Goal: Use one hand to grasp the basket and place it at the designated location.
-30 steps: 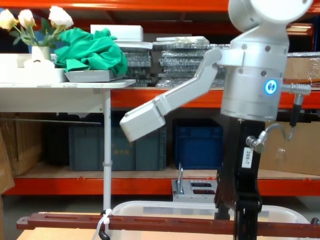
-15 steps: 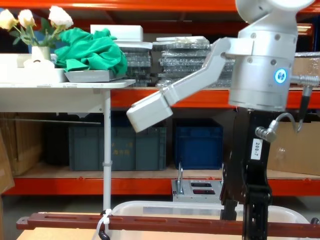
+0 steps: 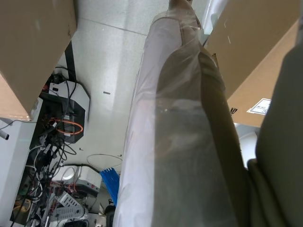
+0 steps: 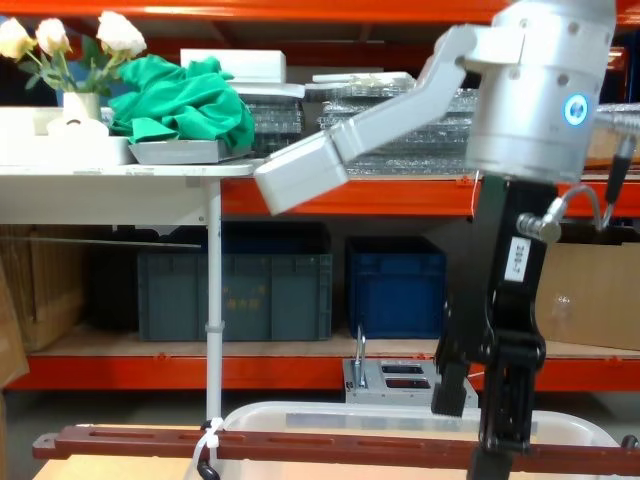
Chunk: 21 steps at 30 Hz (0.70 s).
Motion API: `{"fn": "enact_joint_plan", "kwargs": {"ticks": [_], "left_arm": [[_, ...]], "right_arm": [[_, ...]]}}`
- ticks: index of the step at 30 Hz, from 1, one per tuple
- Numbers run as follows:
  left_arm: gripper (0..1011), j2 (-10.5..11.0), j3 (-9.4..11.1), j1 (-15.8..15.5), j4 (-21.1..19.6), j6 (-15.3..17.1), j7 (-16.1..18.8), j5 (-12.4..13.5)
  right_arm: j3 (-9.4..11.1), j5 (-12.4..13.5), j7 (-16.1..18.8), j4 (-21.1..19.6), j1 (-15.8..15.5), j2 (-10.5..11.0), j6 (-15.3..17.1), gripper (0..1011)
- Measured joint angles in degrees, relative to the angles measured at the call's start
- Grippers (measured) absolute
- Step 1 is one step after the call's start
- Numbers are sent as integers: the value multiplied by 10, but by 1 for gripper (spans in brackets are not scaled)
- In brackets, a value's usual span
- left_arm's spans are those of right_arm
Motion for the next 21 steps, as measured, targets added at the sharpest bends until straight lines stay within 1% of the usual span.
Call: {"fn": "enact_joint_plan", "kwargs": {"ticks": [2,3,4,9,12,16,21], "left_arm": [[0,0,0,0,0,0,0,0],[0,0,0,0,0,0,0,0],[0,0,0,0,0,0,0,0],[0,0,0,0,0,0,0,0],[0,0,0,0,0,0,0,0],[0,0,0,0,0,0,0,0],[0,0,0,0,0,0,0,0]], "right_arm": [[3,-7,-8,-16,7,9,5,1000],[3,-7,-8,-16,7,9,5,1000],[6,-9,-12,-26,12,15,7,1000],[12,-10,-19,-49,26,30,10,1000],[16,-4,-20,-61,35,39,10,1000],[23,4,-21,-81,49,52,18,1000],[33,7,-21,-99,65,66,26,1000]]}}
